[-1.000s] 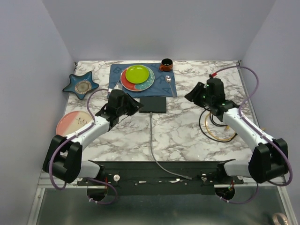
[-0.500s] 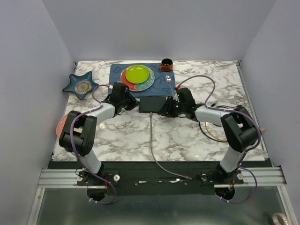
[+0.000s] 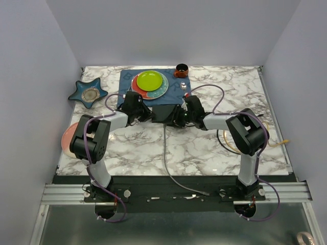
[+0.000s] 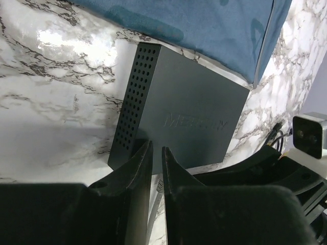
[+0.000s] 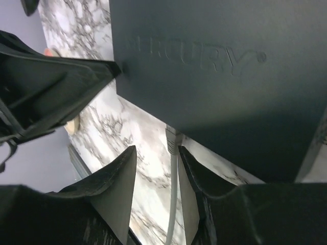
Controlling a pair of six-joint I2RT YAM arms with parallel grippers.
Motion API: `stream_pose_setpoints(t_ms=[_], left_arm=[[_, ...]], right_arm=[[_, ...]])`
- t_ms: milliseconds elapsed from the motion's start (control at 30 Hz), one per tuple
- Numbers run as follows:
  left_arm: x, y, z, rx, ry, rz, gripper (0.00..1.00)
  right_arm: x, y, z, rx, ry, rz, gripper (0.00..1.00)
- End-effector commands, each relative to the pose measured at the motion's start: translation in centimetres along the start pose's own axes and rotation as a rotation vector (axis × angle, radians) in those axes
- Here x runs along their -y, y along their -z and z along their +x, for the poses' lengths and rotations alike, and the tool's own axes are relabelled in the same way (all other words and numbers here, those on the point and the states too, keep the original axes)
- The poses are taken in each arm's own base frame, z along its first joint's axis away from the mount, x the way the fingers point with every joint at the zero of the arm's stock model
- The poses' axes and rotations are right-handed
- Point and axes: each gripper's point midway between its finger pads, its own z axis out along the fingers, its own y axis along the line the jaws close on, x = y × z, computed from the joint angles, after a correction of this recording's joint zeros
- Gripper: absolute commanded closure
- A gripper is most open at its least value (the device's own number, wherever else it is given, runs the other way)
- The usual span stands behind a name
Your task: Pull the plug from the switch port
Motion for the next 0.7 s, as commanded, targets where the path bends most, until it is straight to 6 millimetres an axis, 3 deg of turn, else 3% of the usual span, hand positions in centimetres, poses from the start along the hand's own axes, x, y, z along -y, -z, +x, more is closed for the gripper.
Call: stream_pose_setpoints(t_ms=[0, 300, 667], left_arm=[[0.5, -0.4, 0.5, -0.029, -0.005, 0.033, 0.78], [0.2, -0.3, 0.7, -0.033, -0.002, 0.031, 0.78], [-0.1, -0.7, 1.4, -0.053, 0.006, 0.03, 0.78]], right_arm=[[-0.8, -1.4, -0.4, -0.002, -0.028, -0.036, 0.54], [0.4, -2.1, 0.0, -0.016, -0.065, 0.004, 0.54], [2.3, -1.5, 1.2, -0.018, -0.114, 0.071, 0.54]])
